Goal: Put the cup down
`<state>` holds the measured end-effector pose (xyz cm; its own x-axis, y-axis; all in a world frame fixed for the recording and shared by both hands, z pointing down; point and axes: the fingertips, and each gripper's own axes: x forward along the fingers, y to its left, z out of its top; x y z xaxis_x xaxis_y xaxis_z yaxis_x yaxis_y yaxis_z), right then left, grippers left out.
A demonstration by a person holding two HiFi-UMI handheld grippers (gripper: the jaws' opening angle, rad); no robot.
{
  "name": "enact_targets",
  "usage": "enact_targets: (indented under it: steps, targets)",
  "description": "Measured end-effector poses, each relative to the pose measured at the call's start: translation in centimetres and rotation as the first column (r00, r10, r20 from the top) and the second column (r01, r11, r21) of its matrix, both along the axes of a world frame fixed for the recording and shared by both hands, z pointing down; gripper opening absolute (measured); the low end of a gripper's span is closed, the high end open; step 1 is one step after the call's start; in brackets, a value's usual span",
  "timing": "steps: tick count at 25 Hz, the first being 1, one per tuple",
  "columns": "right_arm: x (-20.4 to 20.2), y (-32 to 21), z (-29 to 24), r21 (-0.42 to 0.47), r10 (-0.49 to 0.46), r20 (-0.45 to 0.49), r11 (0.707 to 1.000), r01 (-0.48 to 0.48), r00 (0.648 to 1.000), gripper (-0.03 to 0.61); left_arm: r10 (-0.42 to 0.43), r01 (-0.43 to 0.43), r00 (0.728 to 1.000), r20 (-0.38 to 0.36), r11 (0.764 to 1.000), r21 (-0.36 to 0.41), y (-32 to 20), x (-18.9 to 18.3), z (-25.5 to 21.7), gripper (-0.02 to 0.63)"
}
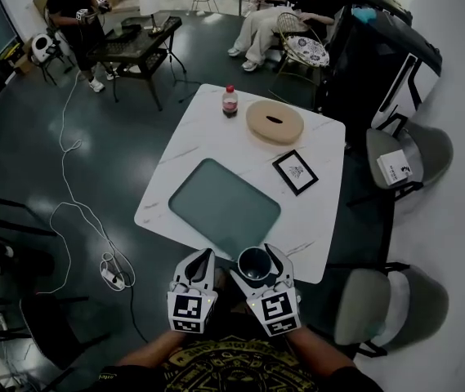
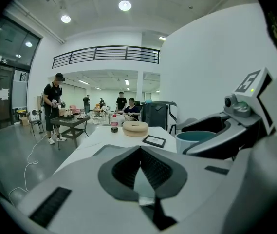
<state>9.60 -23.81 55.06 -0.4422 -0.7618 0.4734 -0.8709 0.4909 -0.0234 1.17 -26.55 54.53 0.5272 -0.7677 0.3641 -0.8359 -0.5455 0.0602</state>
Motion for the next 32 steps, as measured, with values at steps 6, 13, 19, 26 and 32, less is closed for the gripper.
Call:
enact_targets:
  steps: [6, 13, 19, 26, 32]
  targets:
    - [-0.6, -3.9, 0.6, -0.004, 0.021, -0.014, 1.000, -0.021, 1.000, 0.391, 0.026, -0.026, 1.000, 0.006, 1.000, -0.018, -3.5, -0.2, 0.8, 0.011]
    - [-1.6, -7.2, 1.8, -0.015, 0.041, -0.030, 0.999, -0.041, 0.999, 0.391, 0.053, -0.052, 0.999, 0.013, 0.998, -0.040, -6.8, -0.7, 2.2, 0.011]
    - [-1.5, -9.2, 3.7, -0.039, 0.070, -0.047, 0.997, -0.072, 0.996, 0.391, 0.084, -0.082, 0.996, 0.037, 0.995, -0.059, -9.0, -0.9, 3.7, 0.011]
    - [-1.8, -11.4, 5.6, -0.050, 0.093, -0.058, 0.994, -0.096, 0.994, 0.391, 0.104, -0.100, 0.993, 0.049, 0.993, -0.070, -11.5, -0.8, 5.4, 0.011]
    - [-2.0, -12.6, 7.4, -0.058, 0.100, -0.066, 0.993, -0.104, 0.993, 0.391, 0.114, -0.108, 0.992, 0.059, 0.990, -0.090, -12.9, -0.9, 6.8, 0.011]
